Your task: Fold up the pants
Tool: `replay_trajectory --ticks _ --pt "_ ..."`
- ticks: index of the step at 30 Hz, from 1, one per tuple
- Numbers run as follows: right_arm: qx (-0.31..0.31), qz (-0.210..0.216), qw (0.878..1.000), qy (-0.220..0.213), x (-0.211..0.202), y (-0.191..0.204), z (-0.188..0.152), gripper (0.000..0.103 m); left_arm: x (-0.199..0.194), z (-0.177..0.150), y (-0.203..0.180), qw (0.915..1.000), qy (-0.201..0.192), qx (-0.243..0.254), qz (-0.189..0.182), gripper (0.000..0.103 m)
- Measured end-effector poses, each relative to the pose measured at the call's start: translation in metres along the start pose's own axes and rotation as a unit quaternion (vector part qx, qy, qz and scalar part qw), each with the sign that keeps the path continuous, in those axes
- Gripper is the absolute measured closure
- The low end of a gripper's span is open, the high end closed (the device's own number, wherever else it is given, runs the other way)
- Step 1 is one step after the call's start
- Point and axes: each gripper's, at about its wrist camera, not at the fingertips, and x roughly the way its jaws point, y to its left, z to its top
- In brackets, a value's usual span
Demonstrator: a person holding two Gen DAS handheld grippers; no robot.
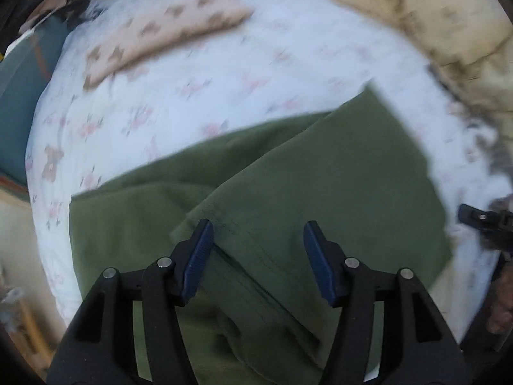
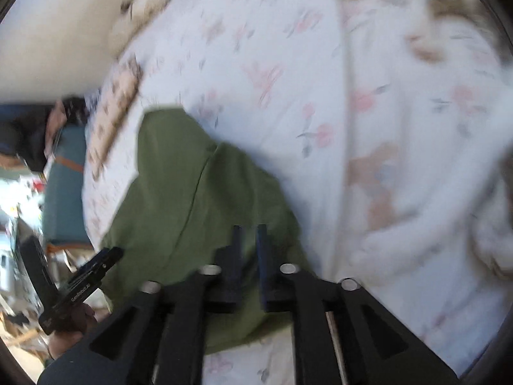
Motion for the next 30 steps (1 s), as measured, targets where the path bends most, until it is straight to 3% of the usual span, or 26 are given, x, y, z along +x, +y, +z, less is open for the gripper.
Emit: replay_trajectory --ticks 1,2,5,7,8,10,11,12,13,14,16,20,25,30 --pt "0.009 -0.004 1.000 -0.007 -0.007 -0.006 -0.004 0.035 -0.010 -0.001 -0.006 0.9999 -0.006 0.007 -0.007 0.048" --pt "0.020 -0.014 1.000 -0.011 -0.008 -0.013 -0.009 0.025 -0.018 -0.005 -0.013 0.9996 -0.008 0.018 -0.023 0.047" --pt "0.073 -0.002 0.997 0.025 0.013 -0.033 -0.023 0.025 -0.020 -0.024 -0.034 0.9981 0.005 0.051 -0.036 0.044" --pt "0.091 0.015 0.995 0.038 0.029 -0.035 -0.031 0.025 -0.001 -0.041 -0.043 0.9969 0.033 0.072 -0.005 0.044" --pt "0.080 0.009 0.996 0.039 0.035 -0.031 -0.031 0.025 0.014 -0.052 -0.049 0.9941 0.053 0.090 0.029 0.044" --pt "0.043 0.004 0.999 0.029 0.041 -0.015 -0.030 0.032 0.025 -0.064 -0.054 0.9895 0.058 0.117 0.064 0.044" --pt "0.029 0.011 0.999 0.030 0.043 -0.009 -0.030 0.051 0.022 -0.066 -0.054 0.9891 0.053 0.121 0.064 0.044" --pt "0.012 0.012 0.999 0.035 0.045 -0.001 -0.031 0.062 0.016 -0.066 -0.054 0.9899 0.045 0.121 0.059 0.044" --pt "0.002 0.009 0.999 0.032 0.043 0.002 -0.033 0.065 0.008 -0.065 -0.052 0.9916 0.037 0.115 0.046 0.044" --pt "-0.010 0.008 1.000 0.026 0.042 0.007 -0.033 0.081 -0.004 -0.062 -0.047 0.9943 0.029 0.099 0.026 0.044" --pt "-0.032 0.009 0.999 -0.011 0.030 0.019 -0.031 0.084 -0.028 -0.058 -0.030 0.9985 0.010 0.054 -0.005 0.042" --pt "-0.102 0.049 0.991 -0.073 -0.002 0.055 -0.036 0.089 -0.075 -0.050 0.015 0.9965 -0.035 -0.061 -0.045 0.016" --pt "-0.205 0.134 0.963 -0.109 -0.035 0.106 -0.058 0.091 -0.102 -0.026 0.053 0.9876 -0.043 -0.133 -0.071 0.016" --pt "-0.301 0.200 0.927 -0.101 -0.050 0.146 -0.092 0.091 -0.102 0.008 0.044 0.9812 -0.018 -0.145 -0.126 0.015"
